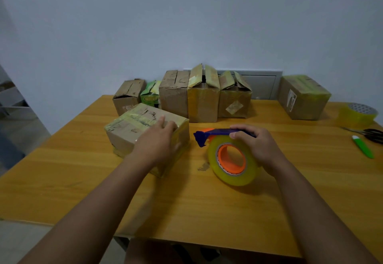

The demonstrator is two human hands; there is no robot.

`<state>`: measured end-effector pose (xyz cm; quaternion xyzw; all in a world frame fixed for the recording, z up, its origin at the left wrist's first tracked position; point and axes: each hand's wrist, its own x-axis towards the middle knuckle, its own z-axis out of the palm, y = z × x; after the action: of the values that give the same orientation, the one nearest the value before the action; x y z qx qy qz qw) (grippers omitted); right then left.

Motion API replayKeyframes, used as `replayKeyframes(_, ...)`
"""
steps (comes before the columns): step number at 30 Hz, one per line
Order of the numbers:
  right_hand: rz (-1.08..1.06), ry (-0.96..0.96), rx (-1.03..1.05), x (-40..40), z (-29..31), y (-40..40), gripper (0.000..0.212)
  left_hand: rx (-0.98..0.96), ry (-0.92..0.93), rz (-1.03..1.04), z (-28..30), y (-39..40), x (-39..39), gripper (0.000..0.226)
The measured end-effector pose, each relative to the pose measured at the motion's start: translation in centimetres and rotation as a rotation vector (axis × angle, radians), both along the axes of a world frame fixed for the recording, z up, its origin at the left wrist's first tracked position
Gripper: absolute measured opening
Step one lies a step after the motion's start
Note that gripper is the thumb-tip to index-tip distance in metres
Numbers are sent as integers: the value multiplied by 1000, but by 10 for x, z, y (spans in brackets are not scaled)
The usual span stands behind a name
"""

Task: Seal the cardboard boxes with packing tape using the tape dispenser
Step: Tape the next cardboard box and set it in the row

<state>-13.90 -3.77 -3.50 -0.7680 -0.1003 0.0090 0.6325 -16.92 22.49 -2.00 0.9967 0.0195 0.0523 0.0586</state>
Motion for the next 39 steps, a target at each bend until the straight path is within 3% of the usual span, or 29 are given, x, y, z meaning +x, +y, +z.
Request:
replayKeyframes(4,-18,-8,-13,-1,-1,2,23,128,-113,74,-10,-10,6,46)
replayKeyframes(16,26,-183,-119,-12,-13,11,40,196,-91,82,-16,6,-5,44)
replayKeyframes(24,48,-224,-113,-14,-18,5,45,222,-57,81,-19,14,-7,58)
replayKeyframes(29,27,-176,-117,-16,-17,-3,62,260,-43,32,-12,20,-14,74)
replayKeyframes(35,69,-144,-171,-14,-9,-7,44,274,-46,49,-10,41,-34,78)
replayKeyframes(39,-4,-161,-83,-15,-14,1,46,252,-74,0,-11,44,-44,79)
